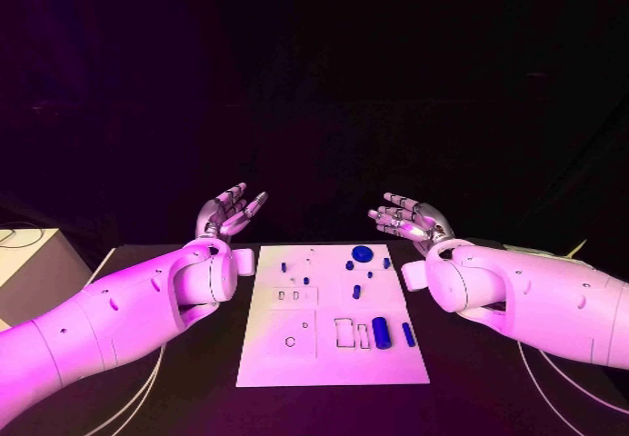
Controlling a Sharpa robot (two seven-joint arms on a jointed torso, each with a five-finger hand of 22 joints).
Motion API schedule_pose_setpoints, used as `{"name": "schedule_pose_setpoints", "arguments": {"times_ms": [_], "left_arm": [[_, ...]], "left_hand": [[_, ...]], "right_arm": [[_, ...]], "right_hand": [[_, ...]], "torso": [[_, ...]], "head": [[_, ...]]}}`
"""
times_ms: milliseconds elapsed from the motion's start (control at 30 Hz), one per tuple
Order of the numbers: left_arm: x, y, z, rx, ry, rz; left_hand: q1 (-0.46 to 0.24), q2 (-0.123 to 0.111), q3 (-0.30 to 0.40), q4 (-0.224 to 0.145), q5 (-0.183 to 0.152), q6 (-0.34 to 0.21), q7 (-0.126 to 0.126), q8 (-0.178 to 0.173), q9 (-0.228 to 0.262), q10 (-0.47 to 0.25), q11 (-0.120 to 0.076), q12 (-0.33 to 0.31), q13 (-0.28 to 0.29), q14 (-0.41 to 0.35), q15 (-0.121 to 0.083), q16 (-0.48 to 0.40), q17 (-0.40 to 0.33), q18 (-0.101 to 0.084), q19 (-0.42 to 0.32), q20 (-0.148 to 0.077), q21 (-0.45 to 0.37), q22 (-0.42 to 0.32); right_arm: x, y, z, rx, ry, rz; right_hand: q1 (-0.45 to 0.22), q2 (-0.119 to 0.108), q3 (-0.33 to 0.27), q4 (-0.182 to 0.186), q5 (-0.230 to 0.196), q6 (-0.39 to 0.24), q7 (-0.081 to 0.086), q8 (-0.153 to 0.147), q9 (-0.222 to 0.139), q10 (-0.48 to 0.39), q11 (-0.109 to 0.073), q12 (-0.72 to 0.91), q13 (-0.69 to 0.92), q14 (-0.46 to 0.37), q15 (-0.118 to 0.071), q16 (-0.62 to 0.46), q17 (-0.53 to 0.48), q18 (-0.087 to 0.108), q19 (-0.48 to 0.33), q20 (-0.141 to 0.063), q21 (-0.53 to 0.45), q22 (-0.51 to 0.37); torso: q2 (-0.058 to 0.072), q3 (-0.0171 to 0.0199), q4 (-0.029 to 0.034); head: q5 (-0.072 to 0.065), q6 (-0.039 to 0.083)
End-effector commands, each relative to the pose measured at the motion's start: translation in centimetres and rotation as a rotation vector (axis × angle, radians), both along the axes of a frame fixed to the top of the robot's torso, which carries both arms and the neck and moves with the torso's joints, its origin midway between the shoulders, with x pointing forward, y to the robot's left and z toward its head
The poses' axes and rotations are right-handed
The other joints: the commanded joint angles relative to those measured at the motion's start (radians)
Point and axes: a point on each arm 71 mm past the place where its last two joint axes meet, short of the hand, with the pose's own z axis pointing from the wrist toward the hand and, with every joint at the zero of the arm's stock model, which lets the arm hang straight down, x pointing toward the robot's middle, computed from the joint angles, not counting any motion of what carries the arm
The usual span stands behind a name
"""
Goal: Assemble the parts on the task board
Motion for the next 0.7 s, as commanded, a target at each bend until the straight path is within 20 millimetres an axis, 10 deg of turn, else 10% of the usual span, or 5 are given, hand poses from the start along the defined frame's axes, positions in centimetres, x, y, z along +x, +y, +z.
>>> {"name": "schedule_pose_setpoints", "arguments": {"times_ms": [33,267,433,567,700], "left_arm": [[0.2,-0.7,0.1,-0.002,-0.013,-0.09],[0.0,0.1,0.1,-0.012,-0.005,-0.117],[-0.3,0.7,0.3,-0.004,-0.01,-0.129],[-0.6,1.0,0.6,0.002,-0.014,-0.146],[-1.2,1.1,1.1,0.004,-0.018,-0.172]], "left_hand": [[0.049,-0.004,0.003,0.013,0.01,0.024,0.054,0.006,0.003,0.017,0.005,0.007,0.002,0.014,0.005,0.008,0.003,0.025,0.015,0.007,0.006,0.002],[0.063,0.008,0.031,0.011,0.018,0.051,0.074,0.009,0.006,0.052,0.027,0.011,0.005,0.064,0.008,0.018,0.011,0.045,0.02,0.015,0.009,0.004],[0.055,0.03,0.084,0.002,0.014,0.229,0.09,0.046,0.028,0.441,0.08,0.063,0.031,0.453,-0.002,0.112,0.069,0.066,0.312,0.017,0.075,0.033],[0.046,0.023,0.122,-0.002,0.013,0.416,0.092,0.086,0.051,0.6,0.038,0.099,0.035,0.583,-0.048,0.178,0.115,0.1,0.416,0.01,0.121,0.043],[0.046,0.011,0.15,-0.005,0.013,0.459,0.079,0.102,0.057,0.651,0.021,0.102,0.034,0.636,-0.067,0.204,0.146,0.101,0.47,-0.007,0.15,0.051]], "right_arm": [[0.1,0.8,-0.2,-0.038,0.053,0.159],[1.1,-0.5,0.8,-0.285,-0.139,0.189],[1.4,-0.8,1.5,-0.442,-0.254,0.212],[1.7,-0.9,2.1,-0.557,-0.321,0.246],[2.0,-1.0,2.5,-0.669,-0.367,0.284]], "right_hand": [[0.068,0.0,0.019,-0.018,0.004,0.068,0.149,0.018,0.009,0.067,0.002,0.01,0.005,0.067,0.001,0.014,0.009,0.021,0.047,0.006,0.008,0.006],[0.116,-0.001,0.04,-0.058,-0.008,0.344,0.118,0.079,0.046,0.363,-0.031,0.031,0.02,0.295,-0.035,0.043,0.03,0.058,0.252,0.006,0.025,0.019],[0.135,-0.017,0.087,-0.084,-0.005,0.505,0.094,0.11,0.063,0.485,-0.061,0.029,0.02,0.394,-0.068,0.064,0.038,0.077,0.407,-0.009,0.049,0.024],[0.137,-0.031,0.136,-0.091,-0.006,0.564,0.072,0.124,0.068,0.558,-0.084,0.029,0.019,0.464,-0.096,0.081,0.044,0.076,0.484,-0.037,0.069,0.028],[0.134,-0.045,0.166,-0.093,-0.014,0.593,0.061,0.127,0.07,0.599,-0.097,0.023,0.018,0.516,-0.115,0.093,0.05,0.076,0.551,-0.065,0.091,0.032]], "torso": [[0.0,-0.0003,0.0],[0.002,-0.0006,-0.0009],[0.007,-0.0003,0.0002],[0.018,-0.0005,0.0037],[0.032,-0.001,0.0112]], "head": [[0.0,0.0],[-0.006,-0.022],[-0.008,-0.026],[-0.013,-0.024],[-0.02,-0.023]]}}
